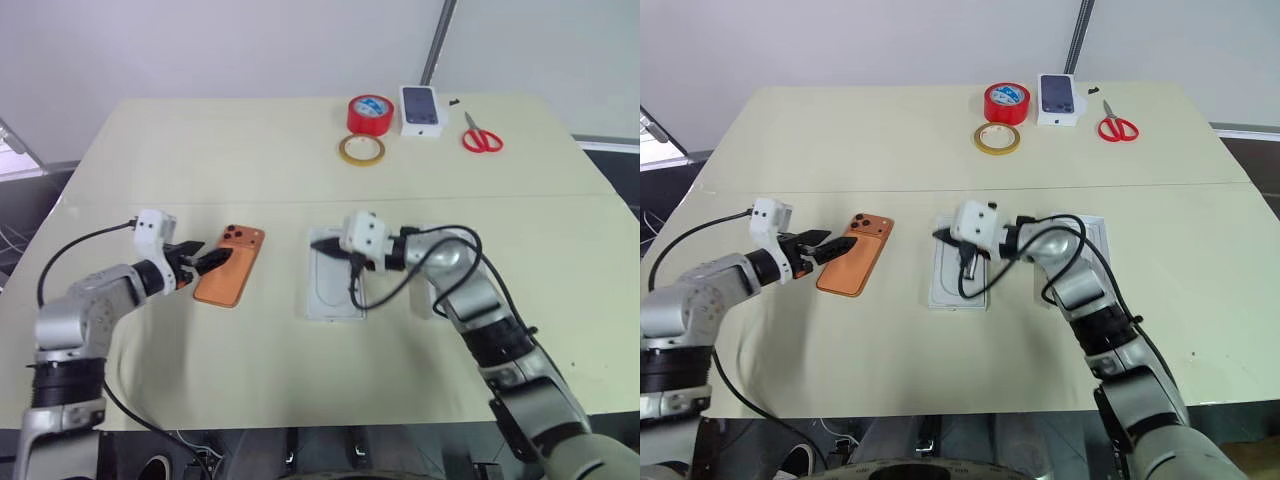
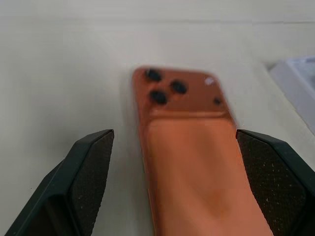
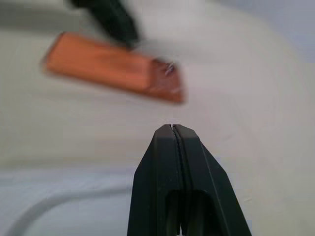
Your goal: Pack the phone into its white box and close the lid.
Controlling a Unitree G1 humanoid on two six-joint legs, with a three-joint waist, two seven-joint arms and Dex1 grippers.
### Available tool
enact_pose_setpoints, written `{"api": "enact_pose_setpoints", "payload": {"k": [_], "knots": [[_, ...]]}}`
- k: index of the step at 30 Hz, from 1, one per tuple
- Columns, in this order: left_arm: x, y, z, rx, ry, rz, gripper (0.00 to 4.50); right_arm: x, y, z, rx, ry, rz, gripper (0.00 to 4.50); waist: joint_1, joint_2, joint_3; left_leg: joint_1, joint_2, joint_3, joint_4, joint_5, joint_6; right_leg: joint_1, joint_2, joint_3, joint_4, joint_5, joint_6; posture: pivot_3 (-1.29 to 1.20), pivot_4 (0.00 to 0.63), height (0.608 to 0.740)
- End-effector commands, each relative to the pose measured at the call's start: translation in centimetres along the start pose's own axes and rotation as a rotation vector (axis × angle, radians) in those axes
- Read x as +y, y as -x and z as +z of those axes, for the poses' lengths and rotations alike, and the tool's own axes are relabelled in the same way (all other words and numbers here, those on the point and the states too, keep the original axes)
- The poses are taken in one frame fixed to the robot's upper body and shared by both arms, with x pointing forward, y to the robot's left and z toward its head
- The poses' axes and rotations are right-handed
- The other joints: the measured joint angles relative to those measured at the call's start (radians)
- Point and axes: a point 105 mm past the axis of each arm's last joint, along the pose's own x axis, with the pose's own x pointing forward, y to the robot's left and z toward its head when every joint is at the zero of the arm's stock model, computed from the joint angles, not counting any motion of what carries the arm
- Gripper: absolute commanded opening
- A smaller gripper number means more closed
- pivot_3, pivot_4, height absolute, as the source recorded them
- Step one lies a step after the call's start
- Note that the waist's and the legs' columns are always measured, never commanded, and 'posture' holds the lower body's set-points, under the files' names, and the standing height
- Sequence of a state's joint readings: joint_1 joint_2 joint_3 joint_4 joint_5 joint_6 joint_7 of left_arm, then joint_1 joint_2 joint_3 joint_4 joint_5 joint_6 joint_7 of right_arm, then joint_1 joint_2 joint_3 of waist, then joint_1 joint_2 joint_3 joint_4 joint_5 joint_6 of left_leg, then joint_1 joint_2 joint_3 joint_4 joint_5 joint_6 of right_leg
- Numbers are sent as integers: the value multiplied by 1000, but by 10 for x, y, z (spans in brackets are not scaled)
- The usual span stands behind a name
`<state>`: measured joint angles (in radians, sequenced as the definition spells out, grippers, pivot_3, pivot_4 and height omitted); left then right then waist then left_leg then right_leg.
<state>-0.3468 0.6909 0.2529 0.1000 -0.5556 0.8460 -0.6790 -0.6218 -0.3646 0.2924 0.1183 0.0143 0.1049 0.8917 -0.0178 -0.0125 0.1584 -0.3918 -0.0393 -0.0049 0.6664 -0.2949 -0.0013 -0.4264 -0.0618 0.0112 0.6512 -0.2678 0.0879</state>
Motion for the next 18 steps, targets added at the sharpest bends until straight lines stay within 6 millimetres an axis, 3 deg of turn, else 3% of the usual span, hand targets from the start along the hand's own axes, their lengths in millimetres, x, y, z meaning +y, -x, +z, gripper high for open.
{"api": "enact_pose_setpoints", "payload": {"k": [1, 5, 9, 13, 18], "knots": [[15, 10, 19, -24, -69, 26, 4166, 13, -7, -28, 116, 105, 50, 30, 3, 0, 0, 0, 0, 0, 0, 0, 0, 0, 0, 0, 0, 0, 0, 0, 150, 740], [16, 13, 31, -42, -22, 6, 4166, 5, -4, -37, 130, 49, 7, 30, 4, -1, 0, -1, -1, 0, 1, 0, 0, 0, -1, 0, -1, 0, 0, 0, 150, 740], [8, 14, 29, -17, 103, -69, 4166, 25, 4, -65, 259, 174, 107, 30, 1, -1, 0, -1, -1, 0, 1, 0, 0, 0, -1, 0, 0, 0, 0, 0, 150, 740], [1, 15, 22, 37, 121, -121, 4166, 19, -2, -46, 164, 91, 62, 30, -6, -1, -1, 0, -1, 0, 1, 0, 0, 0, -1, 0, 0, 0, 0, 0, 150, 740], [5, 13, 23, 41, 101, -112, 4166, 8, 0, -38, 139, 84, 44, 30, -8, -1, -1, 0, 0, 0, 0, 0, 0, 0, 0, 0, 2, 0, 0, 0, 150, 740]]}}
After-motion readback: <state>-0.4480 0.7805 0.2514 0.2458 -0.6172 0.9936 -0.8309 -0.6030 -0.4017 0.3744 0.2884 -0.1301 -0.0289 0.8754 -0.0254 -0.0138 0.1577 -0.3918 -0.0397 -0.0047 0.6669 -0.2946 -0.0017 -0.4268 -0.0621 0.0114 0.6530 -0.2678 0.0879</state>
